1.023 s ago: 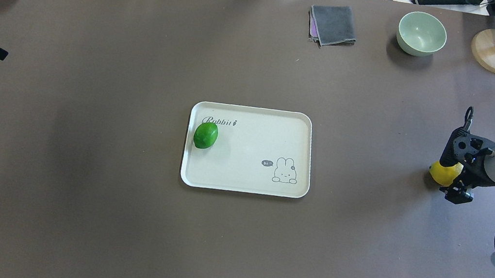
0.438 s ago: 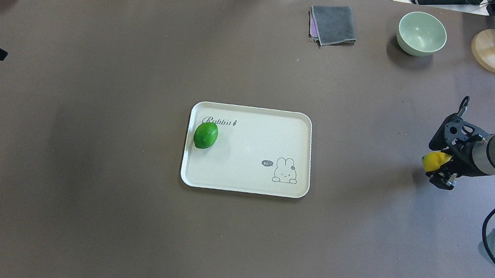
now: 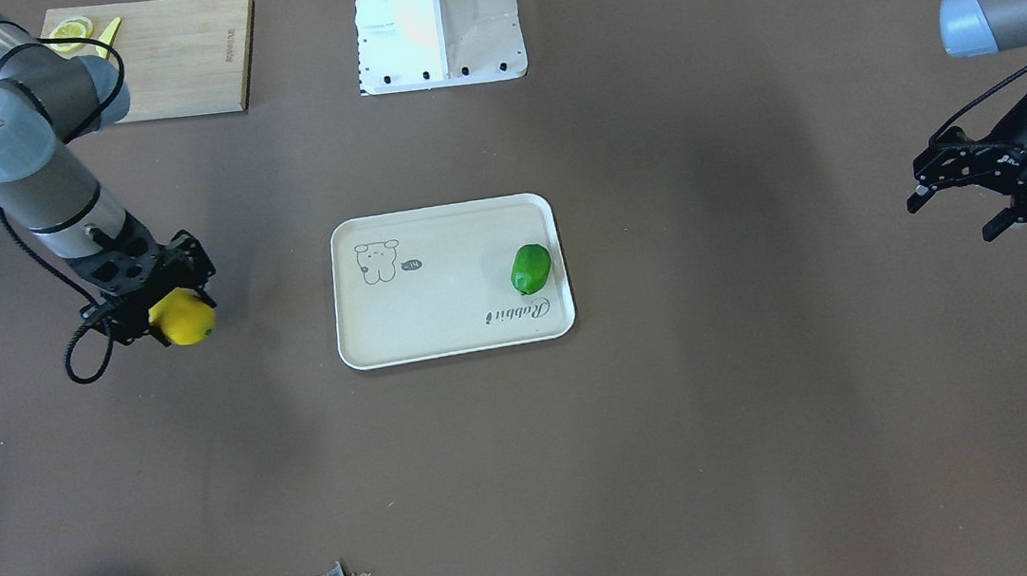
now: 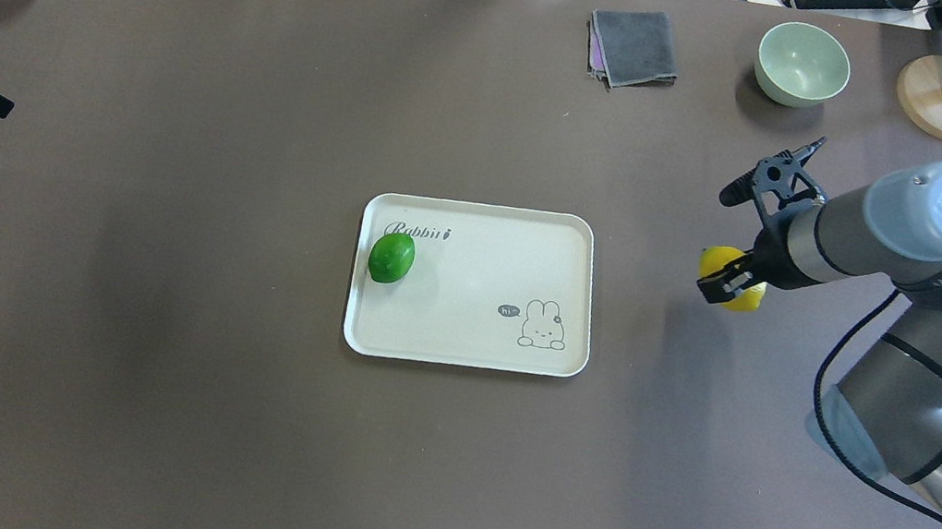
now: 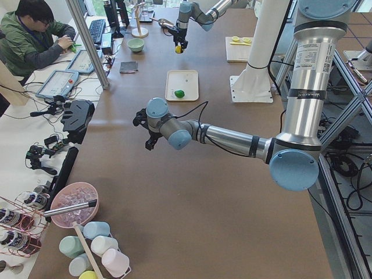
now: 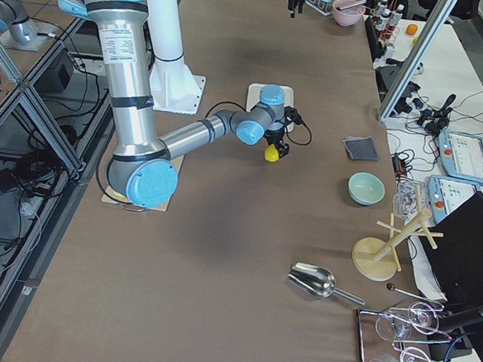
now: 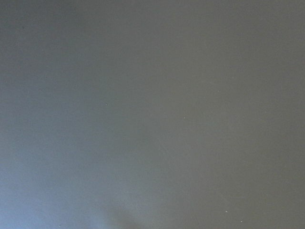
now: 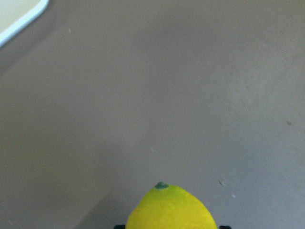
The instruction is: Place all lemons on tray
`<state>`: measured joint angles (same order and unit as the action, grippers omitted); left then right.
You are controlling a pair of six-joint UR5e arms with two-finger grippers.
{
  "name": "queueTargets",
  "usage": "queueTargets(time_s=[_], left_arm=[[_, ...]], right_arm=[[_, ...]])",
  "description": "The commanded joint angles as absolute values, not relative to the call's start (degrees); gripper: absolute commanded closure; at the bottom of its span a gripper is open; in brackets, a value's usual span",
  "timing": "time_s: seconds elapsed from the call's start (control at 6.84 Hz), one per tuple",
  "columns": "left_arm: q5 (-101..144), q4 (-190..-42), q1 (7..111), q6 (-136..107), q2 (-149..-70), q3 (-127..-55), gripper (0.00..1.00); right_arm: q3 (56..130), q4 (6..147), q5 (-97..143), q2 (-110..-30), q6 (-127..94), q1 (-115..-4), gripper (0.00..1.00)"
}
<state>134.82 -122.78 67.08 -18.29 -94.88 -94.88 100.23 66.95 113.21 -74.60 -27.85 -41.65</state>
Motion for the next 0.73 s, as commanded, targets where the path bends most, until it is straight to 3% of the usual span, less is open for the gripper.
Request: queueTargets(time_s=[0.0, 0.15, 0.29, 0.44, 0.58], left_arm=[[134.82, -122.78, 67.06, -18.28, -94.75, -95.01, 0.01], [134.82, -122.87, 67.06, -18.37, -94.75, -95.01, 0.02], [134.82, -122.87, 67.06, -18.37, -94.83, -95.1, 0.01], [134.82, -122.87, 67.06, -18.46, -94.75, -95.18, 0.01], [134.82, -122.87, 67.06, -18.46, -94.75, -95.27, 0.01]], right_arm=[[98.54, 68.47, 111.38, -63.77, -54.39, -33.7, 1.0], [95.05, 68.47, 106.48, -58.24, -60.93, -30.7, 1.0], [91.79, 68.47, 105.22, -54.18, -64.04, -30.15, 0.26], [92.54, 68.55, 105.64, -53.97, -64.59, -30.84, 0.0], [93.33, 69.77, 108.43, -53.88, -63.99, -33.37, 0.0]])
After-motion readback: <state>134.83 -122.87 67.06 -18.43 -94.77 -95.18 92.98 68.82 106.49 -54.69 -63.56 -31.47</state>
